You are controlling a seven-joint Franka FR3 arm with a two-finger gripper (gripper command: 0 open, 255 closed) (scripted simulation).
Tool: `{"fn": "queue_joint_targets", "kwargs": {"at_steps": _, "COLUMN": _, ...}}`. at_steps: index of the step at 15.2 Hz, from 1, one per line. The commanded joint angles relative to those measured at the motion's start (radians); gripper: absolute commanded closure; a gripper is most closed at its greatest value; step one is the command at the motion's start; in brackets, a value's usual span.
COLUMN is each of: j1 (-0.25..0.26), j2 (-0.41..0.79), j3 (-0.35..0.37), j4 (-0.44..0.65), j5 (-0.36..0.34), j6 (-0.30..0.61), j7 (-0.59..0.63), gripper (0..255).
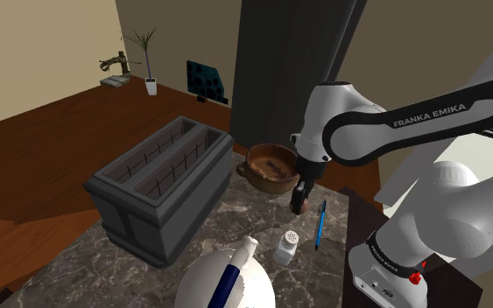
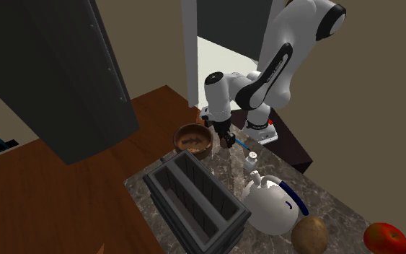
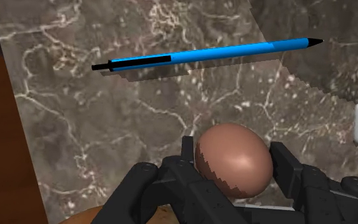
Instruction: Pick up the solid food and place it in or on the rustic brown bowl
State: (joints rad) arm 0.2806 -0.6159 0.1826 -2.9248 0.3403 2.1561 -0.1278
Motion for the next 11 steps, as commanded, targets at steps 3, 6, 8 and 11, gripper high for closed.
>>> {"fn": "queue_joint_targets", "kwargs": {"at_steps": 3, "j1": 0.000, "j2": 0.000, "j3": 0.000, "j4": 0.000, "j5": 0.000, "j6": 0.000, "j7": 0.000, "gripper": 255}}
{"fn": "queue_joint_targets", "kwargs": {"at_steps": 6, "j1": 0.000, "j2": 0.000, "j3": 0.000, "j4": 0.000, "j5": 0.000, "j6": 0.000, "j7": 0.000, "gripper": 255}}
{"fn": "queue_joint_targets", "kwargs": {"at_steps": 8, "j1": 0.000, "j2": 0.000, "j3": 0.000, "j4": 0.000, "j5": 0.000, "j6": 0.000, "j7": 0.000, "gripper": 255}}
{"fn": "queue_joint_targets", "kwargs": {"at_steps": 11, "j1": -0.003, "j2": -0.026, "j3": -0.003, "j4": 0.014, "j5": -0.008, "j6": -0.039, "j7": 0.007, "gripper": 255}}
